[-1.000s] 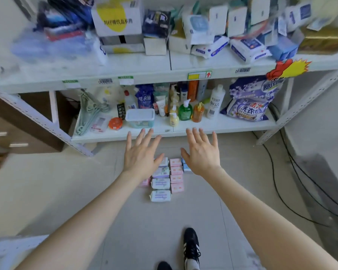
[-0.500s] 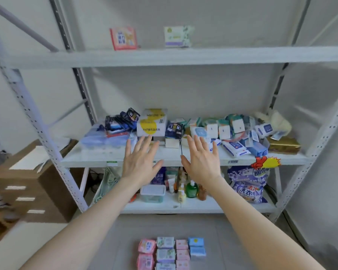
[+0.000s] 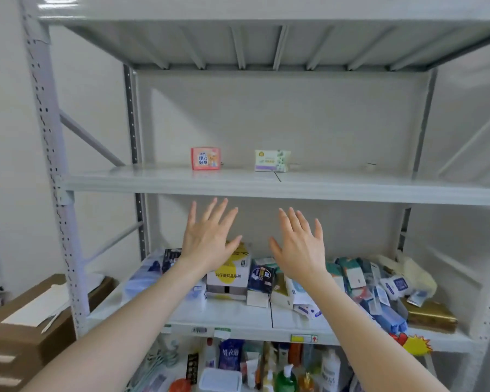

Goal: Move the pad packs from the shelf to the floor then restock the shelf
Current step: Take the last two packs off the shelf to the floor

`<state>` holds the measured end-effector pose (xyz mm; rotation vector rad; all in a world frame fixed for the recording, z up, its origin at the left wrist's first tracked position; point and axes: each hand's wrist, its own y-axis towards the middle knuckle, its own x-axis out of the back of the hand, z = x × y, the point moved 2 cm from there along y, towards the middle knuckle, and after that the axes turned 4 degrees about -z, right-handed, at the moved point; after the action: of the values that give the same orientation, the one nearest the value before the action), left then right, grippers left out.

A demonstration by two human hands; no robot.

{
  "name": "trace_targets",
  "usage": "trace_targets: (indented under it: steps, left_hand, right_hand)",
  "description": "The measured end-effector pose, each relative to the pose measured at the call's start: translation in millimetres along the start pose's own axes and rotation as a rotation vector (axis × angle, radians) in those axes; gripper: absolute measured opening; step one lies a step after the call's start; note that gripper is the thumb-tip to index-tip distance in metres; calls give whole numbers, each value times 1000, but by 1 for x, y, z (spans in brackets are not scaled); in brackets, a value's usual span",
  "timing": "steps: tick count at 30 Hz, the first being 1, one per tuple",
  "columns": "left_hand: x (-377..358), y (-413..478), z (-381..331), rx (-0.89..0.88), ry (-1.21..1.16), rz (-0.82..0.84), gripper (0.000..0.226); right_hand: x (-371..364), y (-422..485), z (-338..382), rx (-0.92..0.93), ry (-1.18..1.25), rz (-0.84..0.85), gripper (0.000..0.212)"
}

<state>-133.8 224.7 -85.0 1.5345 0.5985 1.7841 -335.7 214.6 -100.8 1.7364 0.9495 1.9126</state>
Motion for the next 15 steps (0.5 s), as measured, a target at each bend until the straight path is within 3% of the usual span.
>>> trace_targets:
  steps: [15]
  left_hand:
    - [-66, 161, 95, 91, 28, -142, 66]
  right_hand:
    - [-47, 190, -8, 17, 66, -119, 67]
